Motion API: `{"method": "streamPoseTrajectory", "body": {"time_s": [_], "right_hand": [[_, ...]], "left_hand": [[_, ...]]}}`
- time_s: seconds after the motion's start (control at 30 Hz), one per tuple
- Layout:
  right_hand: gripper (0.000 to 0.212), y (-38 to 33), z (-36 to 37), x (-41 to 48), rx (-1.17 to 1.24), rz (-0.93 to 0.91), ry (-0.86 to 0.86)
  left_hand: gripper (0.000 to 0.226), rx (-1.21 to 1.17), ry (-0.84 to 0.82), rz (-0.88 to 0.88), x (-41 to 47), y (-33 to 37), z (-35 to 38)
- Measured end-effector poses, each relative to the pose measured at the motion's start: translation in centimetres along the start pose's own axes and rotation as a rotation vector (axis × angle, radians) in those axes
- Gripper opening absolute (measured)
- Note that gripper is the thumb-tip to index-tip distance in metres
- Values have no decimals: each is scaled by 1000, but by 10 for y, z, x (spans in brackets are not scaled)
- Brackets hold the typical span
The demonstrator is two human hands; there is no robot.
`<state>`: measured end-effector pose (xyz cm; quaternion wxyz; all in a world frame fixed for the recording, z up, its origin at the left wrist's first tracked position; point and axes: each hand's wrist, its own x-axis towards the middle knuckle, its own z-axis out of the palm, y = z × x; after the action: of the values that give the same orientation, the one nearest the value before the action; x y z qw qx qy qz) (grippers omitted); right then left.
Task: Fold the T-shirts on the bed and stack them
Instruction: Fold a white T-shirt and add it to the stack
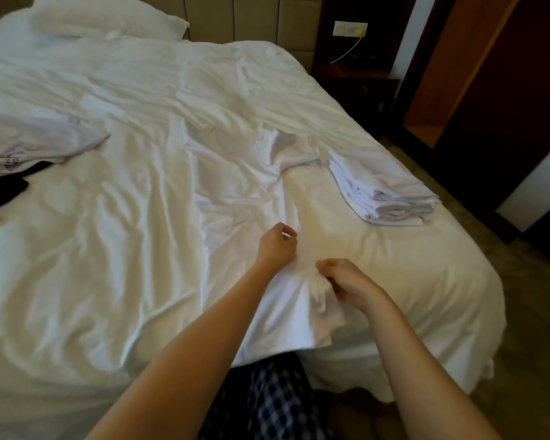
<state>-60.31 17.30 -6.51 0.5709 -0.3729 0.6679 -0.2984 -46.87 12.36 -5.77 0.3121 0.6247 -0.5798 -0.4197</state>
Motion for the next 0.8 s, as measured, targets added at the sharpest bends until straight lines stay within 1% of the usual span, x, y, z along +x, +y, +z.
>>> {"method": "streamPoseTrajectory", "body": {"time_s": [0.03, 0.07, 0.17, 0.2, 0.27, 0.3, 0.37, 0.43, 0.47, 0.5, 0.57, 0.6, 0.63, 0.7, 0.8], "right_hand": [[24, 6, 2, -2, 62, 13, 41], [25, 11, 6, -4, 73, 29, 77], [39, 26, 15, -11, -36, 72, 116], [38, 26, 15, -16, -87, 68, 102], [28, 26, 13, -21, -146, 70, 63], [29, 28, 10, -22, -167, 73, 62], [45, 35, 6, -21, -234, 82, 104], [56, 41, 7, -22, -398, 115, 161], [57, 42, 7, -24, -482, 147, 178], [54, 41, 8, -25, -539, 156, 193], [34, 37, 9, -28, -567, 89, 258], [29, 33, 10, -28, -560, 38, 311], [31, 31, 12, -28, -548, -14, 354], [42, 26, 19, -26, -445, -66, 393], [41, 30, 29, -22, -287, -64, 341]], "left_hand": [[25, -3, 15, 9, -4, -1, 2], [25, 5, 23, 19, -7, -3, 5], [27, 71, -7, 57, -19, -12, 13], [27, 85, -24, 64, -23, -14, 14], [29, 110, -56, 72, -28, -16, 13], [30, 121, -68, 78, -30, -17, 12], [31, 134, -77, 95, -34, -20, 10], [31, 143, -61, 106, -38, -23, 7], [31, 149, -44, 107, -39, -25, 5], [32, 159, -21, 110, -39, -26, 2], [34, 177, 42, 103, -41, -31, -7], [35, 184, 75, 96, -42, -34, -12], [35, 199, 111, 89, -42, -37, -17], [37, 244, 197, 65, -46, -46, -29], [42, 294, 380, -30, -57, -58, -47]]}}
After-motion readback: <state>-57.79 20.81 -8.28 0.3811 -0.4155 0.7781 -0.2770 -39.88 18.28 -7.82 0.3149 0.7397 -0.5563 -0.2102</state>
